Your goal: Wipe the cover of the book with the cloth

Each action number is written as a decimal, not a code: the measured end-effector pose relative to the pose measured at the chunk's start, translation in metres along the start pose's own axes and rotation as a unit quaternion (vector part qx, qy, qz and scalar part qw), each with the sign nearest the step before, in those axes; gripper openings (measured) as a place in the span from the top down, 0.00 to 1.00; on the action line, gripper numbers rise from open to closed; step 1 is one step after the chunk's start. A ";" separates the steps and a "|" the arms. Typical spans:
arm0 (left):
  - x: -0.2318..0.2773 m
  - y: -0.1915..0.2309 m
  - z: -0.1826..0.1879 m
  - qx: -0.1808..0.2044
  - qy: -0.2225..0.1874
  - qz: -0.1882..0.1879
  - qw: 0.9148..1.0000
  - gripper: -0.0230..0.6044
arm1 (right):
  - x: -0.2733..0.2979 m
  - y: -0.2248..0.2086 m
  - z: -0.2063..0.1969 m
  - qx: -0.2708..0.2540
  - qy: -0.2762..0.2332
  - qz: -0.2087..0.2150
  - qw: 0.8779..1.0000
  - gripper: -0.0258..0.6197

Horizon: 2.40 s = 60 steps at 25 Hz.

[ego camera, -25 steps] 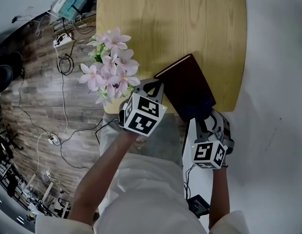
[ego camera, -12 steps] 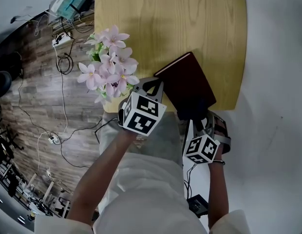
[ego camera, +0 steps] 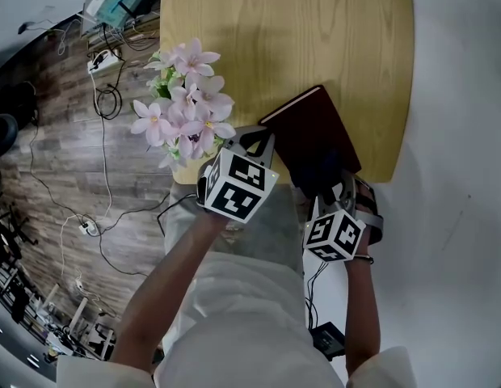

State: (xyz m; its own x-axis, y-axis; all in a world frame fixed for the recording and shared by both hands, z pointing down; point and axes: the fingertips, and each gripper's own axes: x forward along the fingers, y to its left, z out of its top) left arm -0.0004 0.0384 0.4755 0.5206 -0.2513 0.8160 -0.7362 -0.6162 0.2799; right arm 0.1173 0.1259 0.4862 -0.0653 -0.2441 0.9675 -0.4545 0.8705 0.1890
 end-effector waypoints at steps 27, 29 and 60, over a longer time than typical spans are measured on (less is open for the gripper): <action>-0.001 0.000 0.000 -0.002 -0.004 -0.006 1.000 0.95 | 0.016 -0.048 0.084 -0.053 -0.085 -0.029 0.995 0.73; 0.000 0.000 -0.001 -0.002 -0.003 -0.006 1.000 0.95 | 0.018 -0.053 0.092 -0.055 -0.093 -0.030 0.994 0.73; -0.030 -0.024 -0.026 -0.010 0.013 -0.006 1.000 0.95 | -0.044 0.006 0.018 0.015 -0.093 -0.020 0.995 0.73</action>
State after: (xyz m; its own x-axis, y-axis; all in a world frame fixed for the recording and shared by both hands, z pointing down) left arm -0.0094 0.0805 0.4578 0.5179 -0.2247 0.8254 -0.7385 -0.6043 0.2989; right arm 0.1014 0.1348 0.4414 -0.2092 -0.3553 0.9110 -0.4864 0.8461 0.2183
